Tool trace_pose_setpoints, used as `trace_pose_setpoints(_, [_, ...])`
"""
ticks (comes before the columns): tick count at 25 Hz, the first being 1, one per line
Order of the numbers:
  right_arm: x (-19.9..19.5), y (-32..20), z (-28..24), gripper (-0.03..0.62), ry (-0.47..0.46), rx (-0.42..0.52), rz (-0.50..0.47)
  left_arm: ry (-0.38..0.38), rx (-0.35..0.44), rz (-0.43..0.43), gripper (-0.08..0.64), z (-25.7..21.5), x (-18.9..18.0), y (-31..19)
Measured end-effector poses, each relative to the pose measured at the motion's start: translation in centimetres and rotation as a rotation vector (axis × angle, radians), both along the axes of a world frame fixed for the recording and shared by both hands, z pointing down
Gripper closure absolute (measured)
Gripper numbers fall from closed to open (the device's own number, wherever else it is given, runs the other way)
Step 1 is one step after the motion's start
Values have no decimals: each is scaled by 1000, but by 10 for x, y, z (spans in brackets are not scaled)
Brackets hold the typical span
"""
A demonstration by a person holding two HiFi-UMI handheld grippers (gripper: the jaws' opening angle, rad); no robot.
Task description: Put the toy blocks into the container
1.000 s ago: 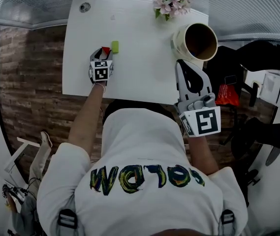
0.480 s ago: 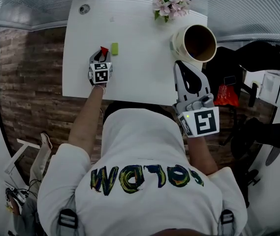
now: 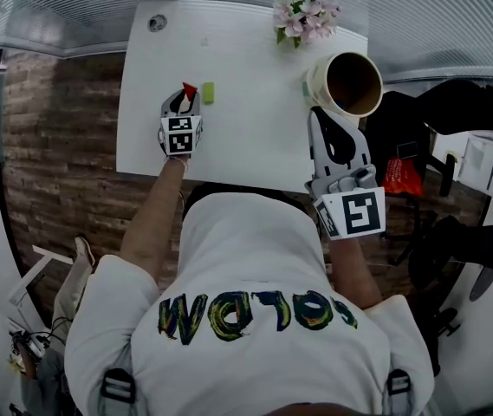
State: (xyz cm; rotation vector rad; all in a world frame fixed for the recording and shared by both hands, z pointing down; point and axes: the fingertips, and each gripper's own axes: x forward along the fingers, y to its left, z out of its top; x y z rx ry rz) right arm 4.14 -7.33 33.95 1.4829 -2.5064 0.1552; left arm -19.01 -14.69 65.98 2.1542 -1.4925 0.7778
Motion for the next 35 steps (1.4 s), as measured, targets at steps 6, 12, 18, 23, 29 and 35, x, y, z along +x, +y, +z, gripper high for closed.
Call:
trace_pose_setpoints(6, [3, -3, -6, 584, -4, 24, 10, 75, 93, -10, 436, -64, 11, -5])
trace_pose_setpoints(12, [5, -3, -11, 584, -12, 48, 13, 167, 218, 2, 436, -146, 24, -2])
trace_pose_setpoints(18, [7, 0, -18, 584, -12, 65, 16, 216, 339, 43, 436, -226, 32, 8])
trace_pose_setpoints(23, [7, 4, -28, 584, -15, 88, 13, 248, 419, 57, 436, -283, 36, 25])
trace_pose_setpoints(29, [13, 4, -33, 584, -6, 99, 32, 266, 452, 85, 435, -306, 46, 30])
trace_pose_setpoints(35, [30, 16, -34, 584, 4, 99, 91, 299, 443, 164, 435, -310, 75, 37])
